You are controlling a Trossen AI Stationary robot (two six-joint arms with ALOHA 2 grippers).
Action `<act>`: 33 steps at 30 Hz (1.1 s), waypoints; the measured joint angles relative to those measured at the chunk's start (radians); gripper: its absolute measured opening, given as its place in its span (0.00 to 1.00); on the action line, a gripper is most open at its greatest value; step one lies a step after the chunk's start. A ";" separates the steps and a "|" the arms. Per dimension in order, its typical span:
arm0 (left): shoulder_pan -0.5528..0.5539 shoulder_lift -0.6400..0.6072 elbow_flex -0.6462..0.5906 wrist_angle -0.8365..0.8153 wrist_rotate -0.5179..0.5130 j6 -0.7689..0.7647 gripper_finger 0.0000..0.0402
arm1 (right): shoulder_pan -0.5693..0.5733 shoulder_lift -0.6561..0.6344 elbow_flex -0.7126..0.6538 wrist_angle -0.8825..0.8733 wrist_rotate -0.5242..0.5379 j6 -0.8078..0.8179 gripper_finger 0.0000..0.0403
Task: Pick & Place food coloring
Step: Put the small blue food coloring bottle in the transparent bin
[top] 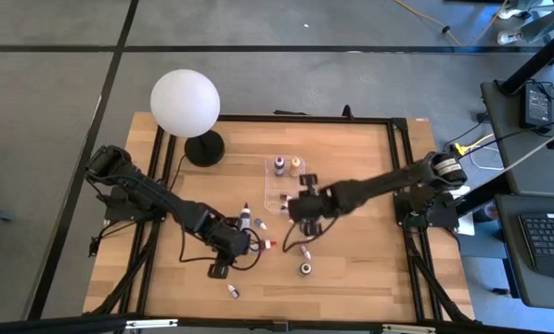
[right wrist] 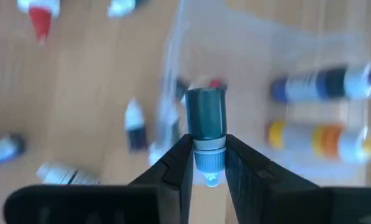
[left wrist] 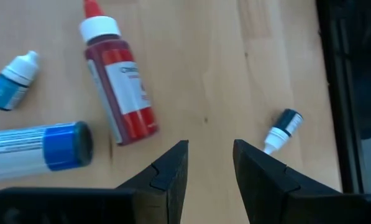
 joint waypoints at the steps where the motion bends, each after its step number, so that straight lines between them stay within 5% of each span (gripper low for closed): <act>1: -0.005 0.000 0.000 0.002 0.000 0.000 0.31 | -0.022 0.000 0.000 0.030 -0.031 -0.031 0.21; 6: -0.024 0.000 0.000 0.034 -0.001 0.000 0.32 | -0.124 -0.002 -0.027 0.157 -0.227 -0.107 0.21; 13: -0.045 0.000 0.000 0.041 -0.020 0.000 0.32 | -0.202 0.004 -0.117 0.236 -0.369 -0.115 0.21; 33: -0.046 0.000 0.000 0.041 -0.074 0.000 0.33 | -0.212 0.009 -0.194 0.311 -0.409 -0.089 0.22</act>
